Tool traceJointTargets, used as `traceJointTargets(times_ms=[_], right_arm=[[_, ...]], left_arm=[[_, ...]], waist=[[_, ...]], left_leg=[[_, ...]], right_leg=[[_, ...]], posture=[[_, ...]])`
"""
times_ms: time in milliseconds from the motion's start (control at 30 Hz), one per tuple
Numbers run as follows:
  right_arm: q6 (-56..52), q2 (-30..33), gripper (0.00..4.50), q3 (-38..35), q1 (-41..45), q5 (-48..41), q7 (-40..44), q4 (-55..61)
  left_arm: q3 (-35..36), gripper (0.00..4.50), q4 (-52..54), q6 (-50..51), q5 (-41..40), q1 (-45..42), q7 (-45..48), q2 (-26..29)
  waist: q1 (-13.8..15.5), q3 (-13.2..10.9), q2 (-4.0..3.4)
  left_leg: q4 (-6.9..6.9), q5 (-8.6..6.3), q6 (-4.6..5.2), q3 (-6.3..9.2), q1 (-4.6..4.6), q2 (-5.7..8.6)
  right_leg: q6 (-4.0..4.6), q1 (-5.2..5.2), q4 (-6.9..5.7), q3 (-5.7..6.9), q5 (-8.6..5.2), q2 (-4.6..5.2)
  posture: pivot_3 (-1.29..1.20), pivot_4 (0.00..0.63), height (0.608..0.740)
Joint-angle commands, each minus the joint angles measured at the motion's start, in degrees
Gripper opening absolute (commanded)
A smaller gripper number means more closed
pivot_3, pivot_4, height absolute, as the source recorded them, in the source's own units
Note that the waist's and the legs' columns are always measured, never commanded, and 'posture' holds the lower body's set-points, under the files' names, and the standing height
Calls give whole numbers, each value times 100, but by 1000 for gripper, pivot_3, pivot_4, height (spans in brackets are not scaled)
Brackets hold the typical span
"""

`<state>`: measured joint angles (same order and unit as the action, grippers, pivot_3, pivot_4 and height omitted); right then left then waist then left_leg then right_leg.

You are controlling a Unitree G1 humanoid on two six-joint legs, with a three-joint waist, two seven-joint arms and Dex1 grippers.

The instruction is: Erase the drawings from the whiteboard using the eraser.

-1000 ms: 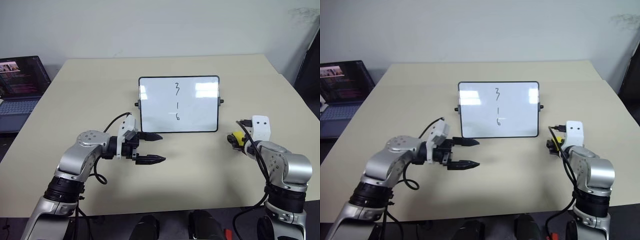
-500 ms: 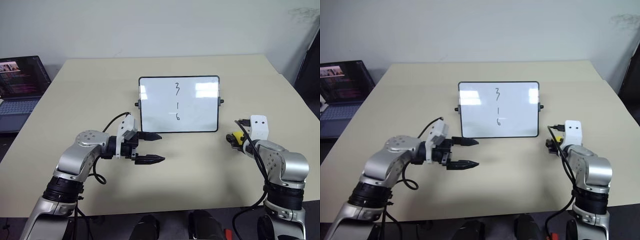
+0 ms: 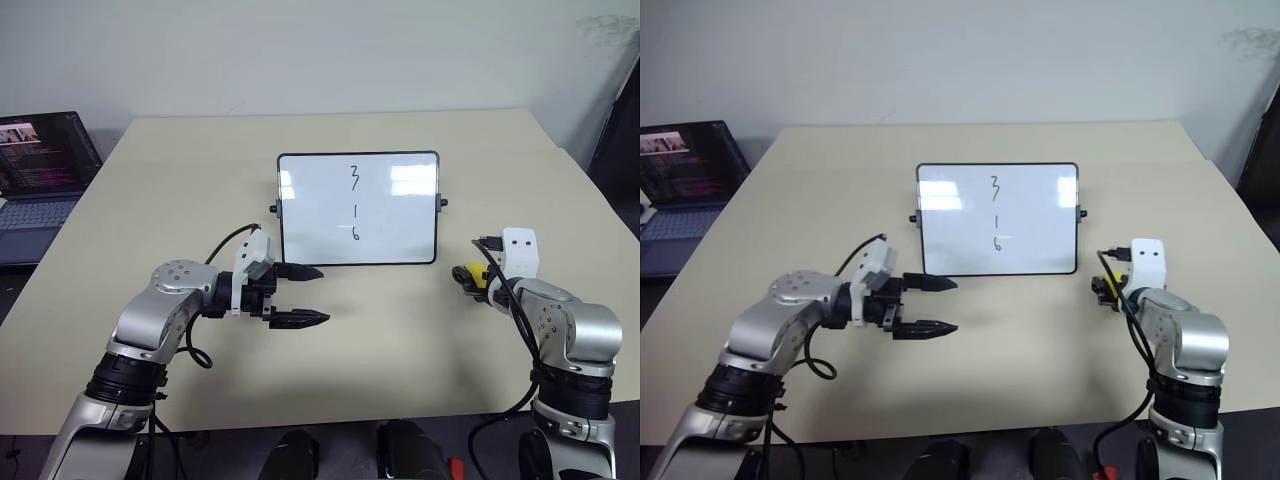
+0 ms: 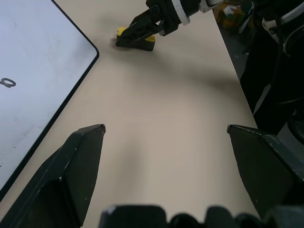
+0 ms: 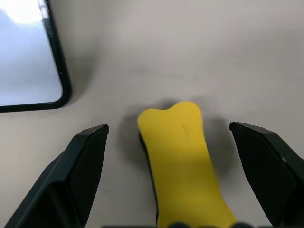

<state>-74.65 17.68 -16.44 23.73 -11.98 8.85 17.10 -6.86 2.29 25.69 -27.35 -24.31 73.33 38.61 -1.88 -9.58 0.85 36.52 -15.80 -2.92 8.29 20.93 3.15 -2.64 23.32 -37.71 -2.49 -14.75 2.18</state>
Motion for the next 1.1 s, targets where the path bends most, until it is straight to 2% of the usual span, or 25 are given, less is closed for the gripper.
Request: traceJointTargets(times_ms=[33,567,1100], right_arm=[[28,165,4440,-134,49,-108,117,104],[-129,189,4440,-154,15,-439,295,150],[49,341,4440,-135,13,-389,365,-66]], left_arm=[[88,4500,38,-103,8,-33,89,72],[90,4500,94,-63,37,-16,137,70],[35,4500,228,1,32,-12,149,70]], waist=[[-1,0,0],[-3,0,0],[-3,0,0]], left_leg=[[0,0,0,0,0,0],[0,0,0,-1,0,-1],[1,0,0,-2,0,-1]], right_leg=[[0,0,0,0,0,0],[0,0,-2,0,0,0],[0,0,-2,0,0,0]], posture=[[0,150,740],[0,150,740],[0,150,740]])
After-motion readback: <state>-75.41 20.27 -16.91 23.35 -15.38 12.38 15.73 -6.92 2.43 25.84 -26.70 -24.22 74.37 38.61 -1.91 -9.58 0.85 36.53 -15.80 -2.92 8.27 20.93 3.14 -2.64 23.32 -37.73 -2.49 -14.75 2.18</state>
